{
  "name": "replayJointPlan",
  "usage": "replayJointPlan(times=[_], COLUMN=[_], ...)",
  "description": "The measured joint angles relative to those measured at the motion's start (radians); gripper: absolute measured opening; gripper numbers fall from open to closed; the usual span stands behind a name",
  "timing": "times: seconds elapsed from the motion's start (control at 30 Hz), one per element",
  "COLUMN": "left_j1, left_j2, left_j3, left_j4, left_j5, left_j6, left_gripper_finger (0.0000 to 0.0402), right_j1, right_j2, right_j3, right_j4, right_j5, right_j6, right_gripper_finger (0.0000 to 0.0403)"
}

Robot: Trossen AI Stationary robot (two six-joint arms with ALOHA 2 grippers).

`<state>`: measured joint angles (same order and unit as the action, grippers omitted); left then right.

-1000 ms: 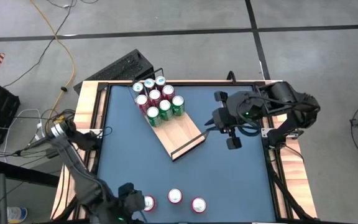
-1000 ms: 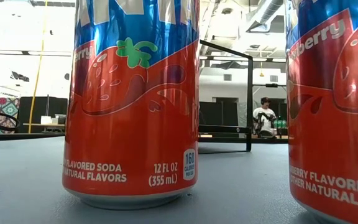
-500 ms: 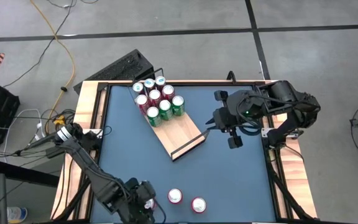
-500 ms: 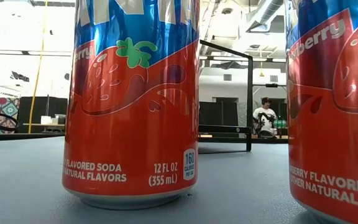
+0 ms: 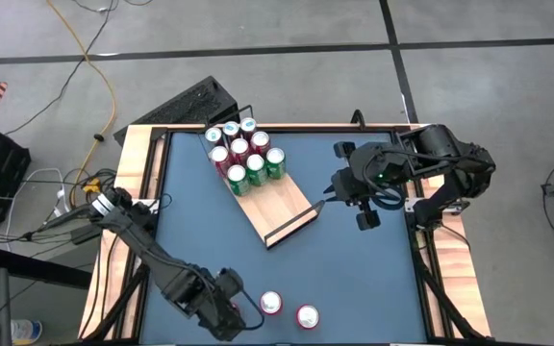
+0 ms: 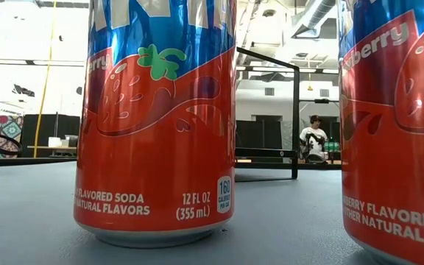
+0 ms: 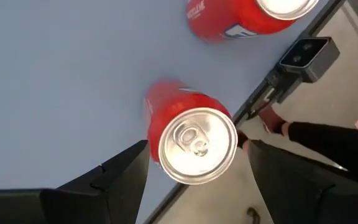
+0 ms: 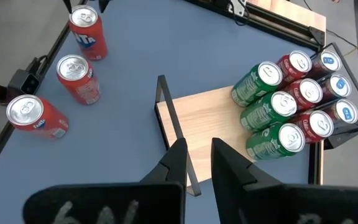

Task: Place canned beverage on shelf
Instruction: Put the left red soda can on the shelf

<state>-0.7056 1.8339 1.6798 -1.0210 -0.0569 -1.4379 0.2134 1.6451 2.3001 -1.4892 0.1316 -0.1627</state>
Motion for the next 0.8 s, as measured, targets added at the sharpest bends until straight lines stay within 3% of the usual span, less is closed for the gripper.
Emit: replayJointPlan(times=[0.23, 0.5, 0.8], left_j1=[0.022, 0.019, 0.016], left_j2=[0.000, 0.000, 0.001], left_j3=[0.000, 0.002, 0.197], left_j4=[-0.030, 0.054, -0.023], left_j5=[0.054, 0.097, 0.015], left_j6=[-0.032, -0.048, 0.094], left_gripper_finger=[0.0261, 0.0257, 0.0197], right_j1=[0.000, 0.000, 0.000], right_j2=[0.000, 0.000, 0.000], right_j3=[0.000, 0.000, 0.000], right_j4=[-0.004, -0.025, -0.025], right_j5=[-0.001, -0.001, -0.002], right_j6=[-0.003, -0.002, -0.002], right_gripper_finger=[0.0059, 0.0059, 0.0059])
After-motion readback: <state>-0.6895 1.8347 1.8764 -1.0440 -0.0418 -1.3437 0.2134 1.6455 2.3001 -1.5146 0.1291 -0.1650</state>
